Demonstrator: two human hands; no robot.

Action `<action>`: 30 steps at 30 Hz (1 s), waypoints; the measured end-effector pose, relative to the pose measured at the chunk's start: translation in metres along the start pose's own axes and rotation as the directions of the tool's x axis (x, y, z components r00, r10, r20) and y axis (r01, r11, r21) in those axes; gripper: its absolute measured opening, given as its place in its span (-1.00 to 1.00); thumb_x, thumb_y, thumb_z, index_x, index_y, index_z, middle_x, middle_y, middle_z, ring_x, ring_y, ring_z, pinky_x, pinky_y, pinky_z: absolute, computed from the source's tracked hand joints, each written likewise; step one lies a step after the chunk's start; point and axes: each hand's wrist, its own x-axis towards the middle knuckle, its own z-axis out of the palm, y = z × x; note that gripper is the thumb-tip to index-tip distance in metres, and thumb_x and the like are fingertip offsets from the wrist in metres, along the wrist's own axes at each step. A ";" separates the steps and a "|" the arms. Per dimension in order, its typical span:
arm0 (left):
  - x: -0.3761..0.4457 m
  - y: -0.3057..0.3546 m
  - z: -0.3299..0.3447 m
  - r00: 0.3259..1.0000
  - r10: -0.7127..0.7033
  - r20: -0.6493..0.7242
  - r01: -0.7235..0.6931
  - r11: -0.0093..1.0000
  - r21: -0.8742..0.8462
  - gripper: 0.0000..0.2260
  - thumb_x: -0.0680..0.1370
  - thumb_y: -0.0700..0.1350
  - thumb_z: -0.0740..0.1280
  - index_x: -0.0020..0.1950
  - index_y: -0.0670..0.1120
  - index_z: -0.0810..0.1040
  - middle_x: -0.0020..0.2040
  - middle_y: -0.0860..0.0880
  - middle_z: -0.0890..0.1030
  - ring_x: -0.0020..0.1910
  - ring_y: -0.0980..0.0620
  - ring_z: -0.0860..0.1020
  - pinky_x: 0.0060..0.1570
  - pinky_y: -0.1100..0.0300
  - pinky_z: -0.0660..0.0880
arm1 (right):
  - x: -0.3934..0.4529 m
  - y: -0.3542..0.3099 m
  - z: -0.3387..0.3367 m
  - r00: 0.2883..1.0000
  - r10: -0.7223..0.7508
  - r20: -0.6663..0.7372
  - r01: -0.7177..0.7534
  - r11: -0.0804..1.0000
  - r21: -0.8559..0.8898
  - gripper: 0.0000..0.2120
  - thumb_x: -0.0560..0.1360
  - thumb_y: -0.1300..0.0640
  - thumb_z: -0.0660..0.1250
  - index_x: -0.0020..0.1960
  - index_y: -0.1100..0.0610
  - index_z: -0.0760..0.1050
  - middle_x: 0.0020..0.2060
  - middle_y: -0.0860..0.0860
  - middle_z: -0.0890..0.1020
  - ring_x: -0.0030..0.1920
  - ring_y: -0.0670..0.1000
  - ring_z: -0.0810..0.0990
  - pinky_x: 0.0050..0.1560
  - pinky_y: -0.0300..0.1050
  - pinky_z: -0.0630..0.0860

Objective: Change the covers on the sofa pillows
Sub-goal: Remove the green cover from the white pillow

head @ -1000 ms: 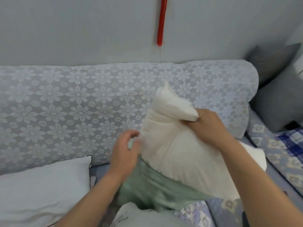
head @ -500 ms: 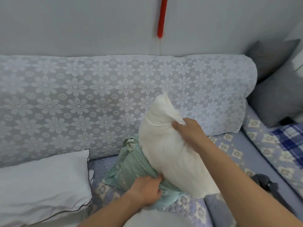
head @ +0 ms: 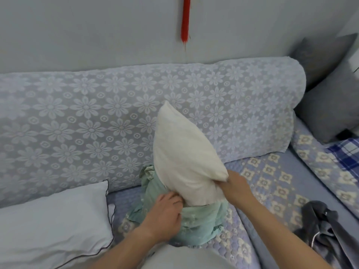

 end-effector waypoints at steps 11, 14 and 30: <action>0.016 0.062 -0.049 0.961 -0.062 0.270 0.089 0.992 -0.089 -0.31 0.60 0.23 0.20 0.63 0.05 0.00 0.40 -0.11 0.51 0.36 -0.16 0.43 0.37 0.05 0.29 | 0.033 -0.132 -0.018 0.989 0.095 -0.115 0.000 0.771 0.637 -0.82 0.57 0.08 0.36 0.13 0.12 0.60 -0.03 0.05 0.65 0.07 0.17 0.64 0.09 0.10 0.58; -0.002 0.031 -0.025 0.855 -0.202 0.478 0.286 0.952 -0.108 -0.50 0.57 0.15 0.25 0.48 0.05 0.27 0.31 -0.13 0.56 0.28 -0.19 0.51 0.23 0.04 0.40 | 0.042 -0.139 -0.045 0.963 0.113 -0.246 0.107 0.675 0.730 -0.88 0.48 0.08 0.41 -0.01 0.08 0.63 -0.10 0.02 0.68 0.03 0.16 0.68 0.00 0.12 0.60; 0.044 -0.069 0.001 0.658 -0.732 0.178 0.541 0.294 -0.788 -0.62 0.55 0.10 0.32 0.31 -0.03 0.52 0.18 -0.04 0.62 0.12 -0.11 0.61 0.21 -0.09 0.54 | -0.011 -0.049 -0.075 0.885 -0.432 0.170 0.386 0.888 0.250 -0.66 0.56 0.18 0.42 0.23 -0.16 0.51 0.13 -0.29 0.61 0.11 -0.38 0.54 0.02 -0.42 0.43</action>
